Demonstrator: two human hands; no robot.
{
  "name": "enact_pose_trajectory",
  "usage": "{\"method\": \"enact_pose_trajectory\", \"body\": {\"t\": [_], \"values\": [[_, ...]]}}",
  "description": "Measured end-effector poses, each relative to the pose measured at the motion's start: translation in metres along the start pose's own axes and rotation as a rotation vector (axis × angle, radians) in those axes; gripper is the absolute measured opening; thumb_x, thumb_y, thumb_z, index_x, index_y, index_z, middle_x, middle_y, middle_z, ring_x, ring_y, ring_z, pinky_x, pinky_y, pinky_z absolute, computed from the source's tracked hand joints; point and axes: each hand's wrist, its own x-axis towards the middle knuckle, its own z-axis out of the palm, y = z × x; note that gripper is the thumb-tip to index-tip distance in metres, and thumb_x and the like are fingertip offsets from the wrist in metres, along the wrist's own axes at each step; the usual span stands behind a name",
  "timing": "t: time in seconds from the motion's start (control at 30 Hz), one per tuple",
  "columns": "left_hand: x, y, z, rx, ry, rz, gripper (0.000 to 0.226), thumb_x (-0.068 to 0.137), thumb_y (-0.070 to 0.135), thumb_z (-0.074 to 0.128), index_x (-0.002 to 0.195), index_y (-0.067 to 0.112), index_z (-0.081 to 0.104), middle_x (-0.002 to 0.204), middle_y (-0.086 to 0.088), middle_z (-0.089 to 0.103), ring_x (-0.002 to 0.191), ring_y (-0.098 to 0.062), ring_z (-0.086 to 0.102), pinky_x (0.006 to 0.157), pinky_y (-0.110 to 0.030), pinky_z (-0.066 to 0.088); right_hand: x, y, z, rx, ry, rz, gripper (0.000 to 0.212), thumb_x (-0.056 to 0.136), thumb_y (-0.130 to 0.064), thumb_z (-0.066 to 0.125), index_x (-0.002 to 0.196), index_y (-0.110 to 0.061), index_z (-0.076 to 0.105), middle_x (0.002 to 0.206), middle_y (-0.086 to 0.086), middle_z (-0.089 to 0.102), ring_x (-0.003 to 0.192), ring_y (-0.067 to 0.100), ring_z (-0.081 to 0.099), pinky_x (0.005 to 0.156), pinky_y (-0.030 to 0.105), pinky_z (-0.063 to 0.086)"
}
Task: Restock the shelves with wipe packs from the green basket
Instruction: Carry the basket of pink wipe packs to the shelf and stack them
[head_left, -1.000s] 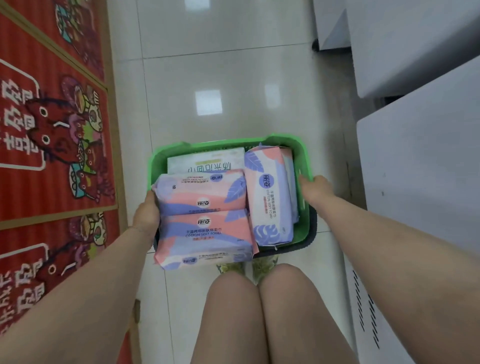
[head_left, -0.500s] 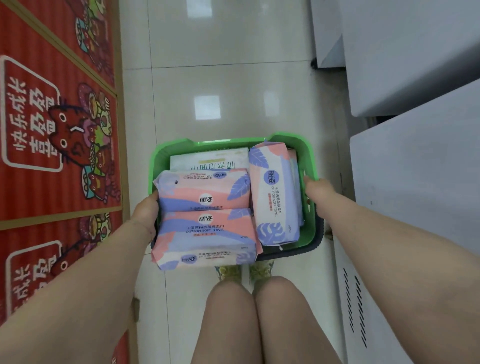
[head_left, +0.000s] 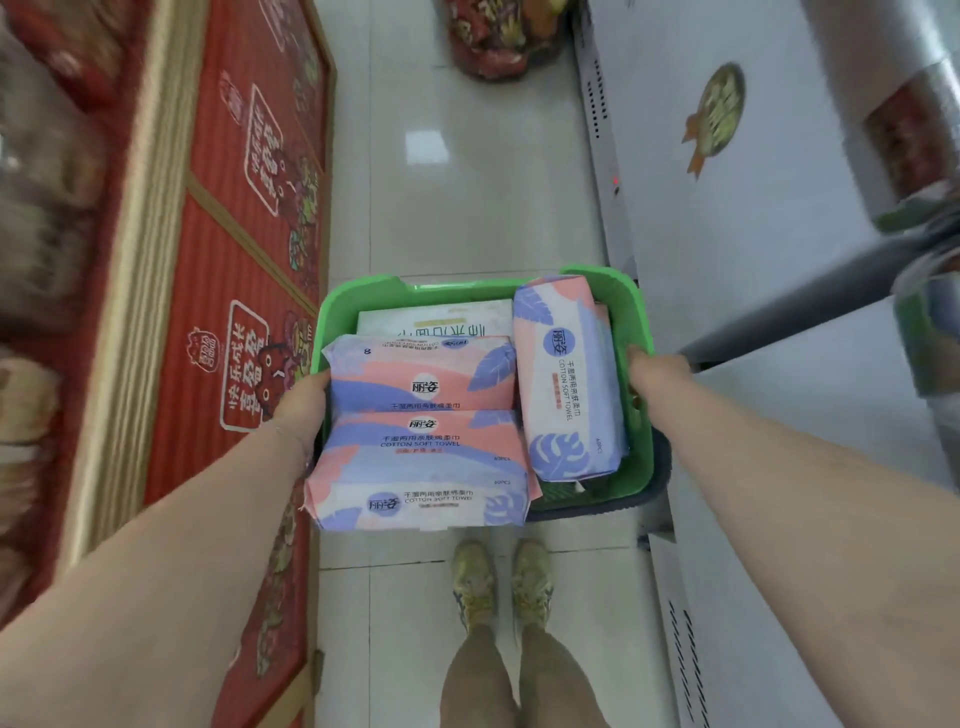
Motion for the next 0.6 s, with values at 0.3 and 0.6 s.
{"method": "enact_pose_trajectory", "body": {"t": [0.3, 0.6], "values": [[-0.054, 0.151, -0.028, 0.353, 0.142, 0.340, 0.030, 0.099, 0.013, 0.042, 0.108, -0.008, 0.062, 0.091, -0.024, 0.062, 0.079, -0.035, 0.056, 0.071, -0.037, 0.043, -0.055, -0.138, -0.074, -0.003, 0.000, -0.214, 0.058, 0.090, -0.051, 0.046, 0.122, -0.004, 0.055, 0.124, 0.019, 0.057, 0.109, 0.035, 0.057, 0.097, 0.042, 0.047], [-0.084, 0.300, -0.022, 0.867, 0.284, 0.491, 0.037, 0.102, 0.013, 0.036, 0.137, 0.002, 0.043, 0.136, -0.019, 0.052, 0.123, -0.031, 0.051, 0.090, -0.032, 0.041, -0.060, -0.277, -0.120, -0.022, 0.049, -0.420, 0.052, 0.094, -0.039, 0.050, 0.121, 0.006, 0.053, 0.124, 0.026, 0.056, 0.112, 0.039, 0.057, 0.096, 0.044, 0.046]]}}
